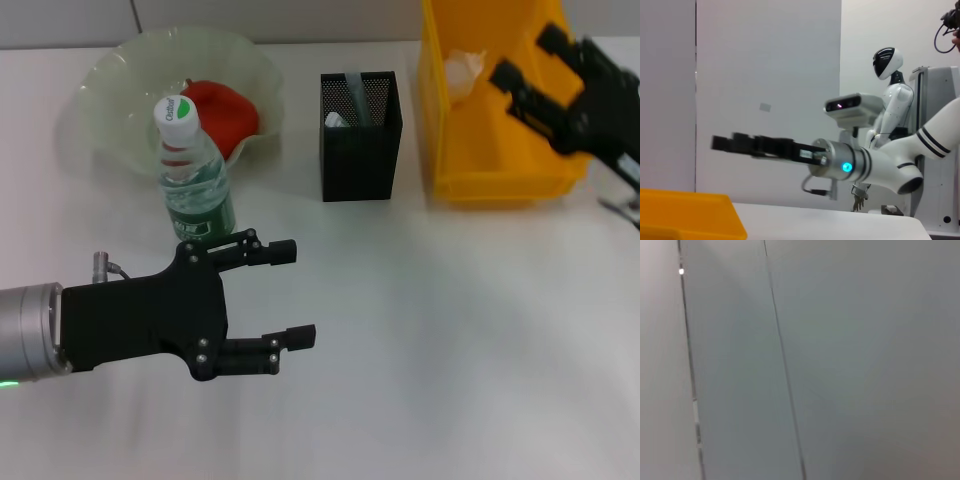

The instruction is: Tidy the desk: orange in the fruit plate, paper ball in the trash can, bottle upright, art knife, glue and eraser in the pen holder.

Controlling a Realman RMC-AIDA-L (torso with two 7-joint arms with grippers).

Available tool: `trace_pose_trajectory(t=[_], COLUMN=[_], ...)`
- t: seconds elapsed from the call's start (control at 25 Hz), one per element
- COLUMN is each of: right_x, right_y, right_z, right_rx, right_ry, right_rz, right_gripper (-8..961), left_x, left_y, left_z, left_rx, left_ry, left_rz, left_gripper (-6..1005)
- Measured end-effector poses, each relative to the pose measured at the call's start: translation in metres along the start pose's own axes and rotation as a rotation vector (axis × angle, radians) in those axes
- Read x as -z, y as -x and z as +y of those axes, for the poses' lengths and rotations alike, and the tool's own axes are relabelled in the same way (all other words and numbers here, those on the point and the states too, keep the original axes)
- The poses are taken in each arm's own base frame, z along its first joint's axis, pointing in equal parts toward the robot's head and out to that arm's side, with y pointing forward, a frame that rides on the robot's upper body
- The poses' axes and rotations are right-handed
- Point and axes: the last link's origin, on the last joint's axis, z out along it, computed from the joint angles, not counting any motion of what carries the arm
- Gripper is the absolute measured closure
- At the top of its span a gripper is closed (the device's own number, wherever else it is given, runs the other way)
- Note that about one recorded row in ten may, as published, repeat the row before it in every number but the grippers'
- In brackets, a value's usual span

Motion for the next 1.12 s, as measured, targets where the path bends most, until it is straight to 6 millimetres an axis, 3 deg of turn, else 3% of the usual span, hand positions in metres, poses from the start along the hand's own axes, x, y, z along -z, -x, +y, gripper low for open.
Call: trace_pose_trajectory(t=[0.08, 0.28, 0.48, 0.8, 1.12], right_x=[0.023, 0.053, 0.071, 0.076, 0.076], right_y=[-0.006, -0.015, -0.02, -0.01, -0.025], right_z=[0.013, 0.042, 0.062, 0.074, 0.076], right_rx=[0.002, -0.008, -0.036, -0.045, -0.021], right_ry=[0.058, 0.247, 0.352, 0.452, 0.5], right_rz=[0.042, 0.154, 0.2, 0.16, 0.265], right_gripper=[129, 130, 130, 130, 130], left_x=[0.0, -0.001, -0.003, -0.007, -0.003], left_y=[0.0, 0.001, 0.006, 0.01, 0.017], left_z=[0.0, 0.002, 0.002, 0.005, 0.013], left_rx=[0.001, 0.004, 0.041, 0.066, 0.097], left_ry=[0.0, 0.006, -0.002, 0.014, 0.012], left_rz=[0.001, 0.001, 0.006, -0.002, -0.01], left_gripper=[189, 189, 189, 189, 189])
